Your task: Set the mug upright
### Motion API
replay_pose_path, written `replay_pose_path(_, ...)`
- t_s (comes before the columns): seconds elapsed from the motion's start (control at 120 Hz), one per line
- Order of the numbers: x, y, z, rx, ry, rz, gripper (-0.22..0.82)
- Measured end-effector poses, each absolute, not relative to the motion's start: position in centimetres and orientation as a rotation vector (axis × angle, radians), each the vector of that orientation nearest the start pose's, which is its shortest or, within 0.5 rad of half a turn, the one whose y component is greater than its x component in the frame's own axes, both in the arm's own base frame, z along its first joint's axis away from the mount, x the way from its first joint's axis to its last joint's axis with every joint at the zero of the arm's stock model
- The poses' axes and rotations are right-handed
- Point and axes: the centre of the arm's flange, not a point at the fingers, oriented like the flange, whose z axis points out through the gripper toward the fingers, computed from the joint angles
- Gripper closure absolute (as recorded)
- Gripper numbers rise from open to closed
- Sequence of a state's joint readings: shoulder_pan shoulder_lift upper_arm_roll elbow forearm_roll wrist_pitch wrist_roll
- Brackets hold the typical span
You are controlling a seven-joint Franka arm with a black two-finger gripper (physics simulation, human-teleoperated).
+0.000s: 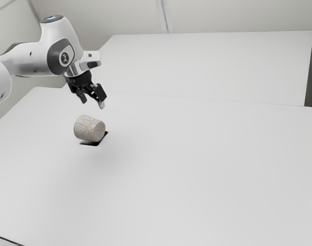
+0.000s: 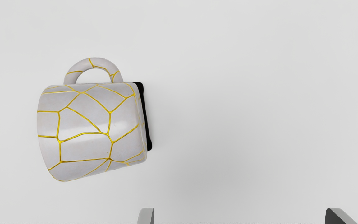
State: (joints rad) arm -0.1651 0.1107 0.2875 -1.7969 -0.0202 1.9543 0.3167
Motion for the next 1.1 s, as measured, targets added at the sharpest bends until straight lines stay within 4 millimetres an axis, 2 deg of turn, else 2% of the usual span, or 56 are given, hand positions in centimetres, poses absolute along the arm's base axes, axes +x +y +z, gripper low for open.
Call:
replay_pose_path(0.125, 59.1, 8.1, 48.7, -3.132, 0.264, -0.084, 0.00)
replay_pose_path(0.167, 58.9, 10.1, 48.5, -3.166, 0.209, -0.089, 0.00)
replay_pose_path(0.225, 58.3, 14.2, 47.7, -3.220, 0.105, -0.088, 0.00)
replay_pose_path(0.283, 57.8, 18.2, 46.4, -3.280, 0.011, -0.073, 0.00)
replay_pose_path(0.342, 57.9, 21.4, 45.3, -3.332, -0.042, -0.055, 0.00)
replay_pose_path(0.575, 57.5, 27.7, 39.2, -3.557, -0.058, 0.058, 0.00)
replay_pose_path(0.7, 58.0, 29.4, 36.4, -3.661, 0.006, 0.069, 0.00)
replay_pose_path(0.858, 60.5, 30.1, 35.2, -3.722, 0.174, -0.024, 0.00)
replay_pose_path(1.1, 62.2, 31.9, 33.3, -3.778, 0.317, -0.180, 0.00)
